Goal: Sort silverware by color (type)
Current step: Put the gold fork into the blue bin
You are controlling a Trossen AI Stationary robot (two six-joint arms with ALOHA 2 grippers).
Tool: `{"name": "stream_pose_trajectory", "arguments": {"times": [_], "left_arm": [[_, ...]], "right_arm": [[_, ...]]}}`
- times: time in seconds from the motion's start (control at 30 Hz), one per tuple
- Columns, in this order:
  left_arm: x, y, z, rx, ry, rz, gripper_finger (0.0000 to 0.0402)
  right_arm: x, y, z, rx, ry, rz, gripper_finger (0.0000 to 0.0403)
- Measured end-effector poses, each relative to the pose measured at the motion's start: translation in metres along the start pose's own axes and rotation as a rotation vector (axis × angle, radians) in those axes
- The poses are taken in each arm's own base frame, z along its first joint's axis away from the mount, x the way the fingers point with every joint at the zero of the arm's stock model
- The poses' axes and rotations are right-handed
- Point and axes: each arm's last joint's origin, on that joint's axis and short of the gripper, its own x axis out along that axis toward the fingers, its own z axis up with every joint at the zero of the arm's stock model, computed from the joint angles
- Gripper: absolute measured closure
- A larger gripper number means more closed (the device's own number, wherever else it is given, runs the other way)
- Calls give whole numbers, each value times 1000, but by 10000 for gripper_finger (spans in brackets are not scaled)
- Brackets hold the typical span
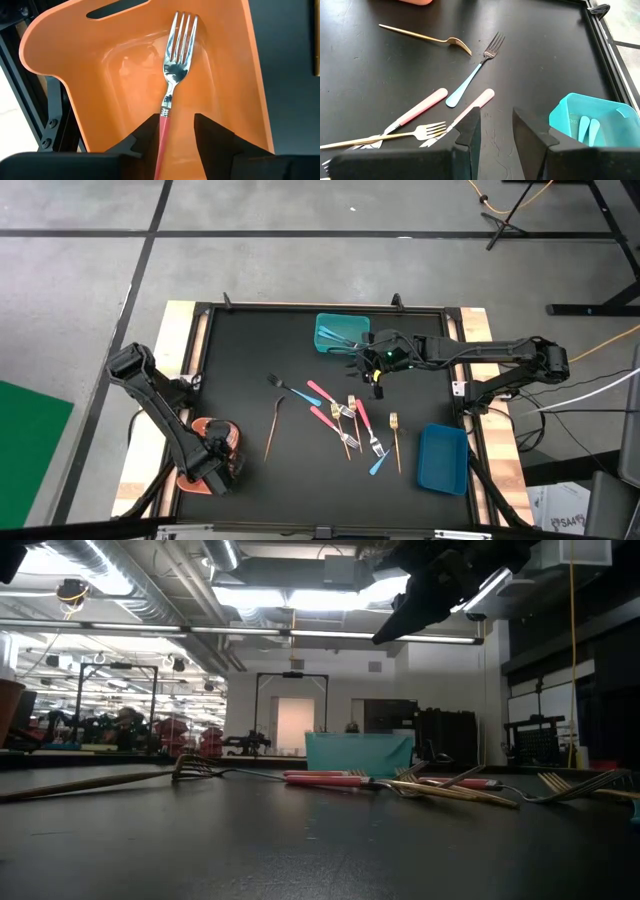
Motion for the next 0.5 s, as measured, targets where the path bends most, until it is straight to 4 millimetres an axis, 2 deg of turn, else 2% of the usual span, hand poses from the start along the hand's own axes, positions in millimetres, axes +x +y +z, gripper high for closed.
{"name": "stream_pose_trajectory", "arguments": {"times": [0.33, 0.5], "left_arm": [[-3, 1, 1, -2, 9, -12, 285], [-23, 2, 5, -12, 49, -87, 285]], "right_arm": [[0, 0, 0, 0, 0, 0, 303], [0, 0, 0, 0, 0, 0, 303]]}}
